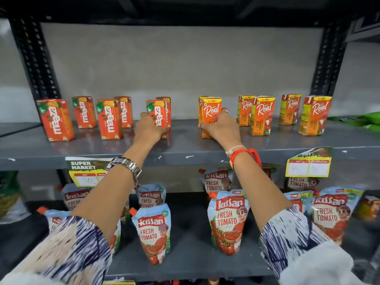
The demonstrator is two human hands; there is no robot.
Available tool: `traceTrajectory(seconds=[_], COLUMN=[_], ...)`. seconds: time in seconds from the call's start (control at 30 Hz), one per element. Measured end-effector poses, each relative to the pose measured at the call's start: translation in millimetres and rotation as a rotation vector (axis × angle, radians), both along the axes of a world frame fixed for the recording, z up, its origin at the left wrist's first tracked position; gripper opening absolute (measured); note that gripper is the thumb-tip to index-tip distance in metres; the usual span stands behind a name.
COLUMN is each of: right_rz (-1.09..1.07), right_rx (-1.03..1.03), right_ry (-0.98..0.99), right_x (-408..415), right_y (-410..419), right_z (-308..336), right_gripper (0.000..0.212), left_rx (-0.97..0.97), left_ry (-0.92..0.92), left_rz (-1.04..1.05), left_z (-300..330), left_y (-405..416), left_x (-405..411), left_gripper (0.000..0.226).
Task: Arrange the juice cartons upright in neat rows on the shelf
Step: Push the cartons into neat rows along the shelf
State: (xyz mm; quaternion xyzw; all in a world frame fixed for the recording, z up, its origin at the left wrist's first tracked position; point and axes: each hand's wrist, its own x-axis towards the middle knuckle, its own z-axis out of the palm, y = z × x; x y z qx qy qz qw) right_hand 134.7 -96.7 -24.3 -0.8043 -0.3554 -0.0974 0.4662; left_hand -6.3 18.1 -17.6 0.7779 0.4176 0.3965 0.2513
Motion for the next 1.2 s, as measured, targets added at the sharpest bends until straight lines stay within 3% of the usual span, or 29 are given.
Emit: traceTrajectory(seconds=[0.63,0.8,0.9,1.0,1.2], right_rz=[0.038,0.136,0.008,-0.118,-0.465], right_rx=[0.002,0.235,0.439,0.578,0.548], right_ry=[0.029,0.196,0.169,0.099,-0.098], right_x=[-2.2,2.0,13.7,36.7,100.9], right_y=[-5.7,-24.1,-47.5,-72.8,-134.9], right_z=[2.9,1.8,1.3,9.2,18.5], right_gripper=[0.071,0.078,0.055,0.039,0.041], left_rx=[-0.037,0.178,0.419,0.523,0.533], left_ry=[-0.026,-0.207,-0.304,-0.359,-0.411], left_rz=[-0.035,0.024,0.015,-0.04,-0.231], left_z=[-1.5,-10.4,-12.3,-9.2,-4.4], left_y=[-1.0,-12.3,-30.1,-50.9,-108.8], left_x=[-2.2,-5.5,-3.2,13.7,80.2], left_gripper=[0.07,0.095,0.085,0.074,0.058])
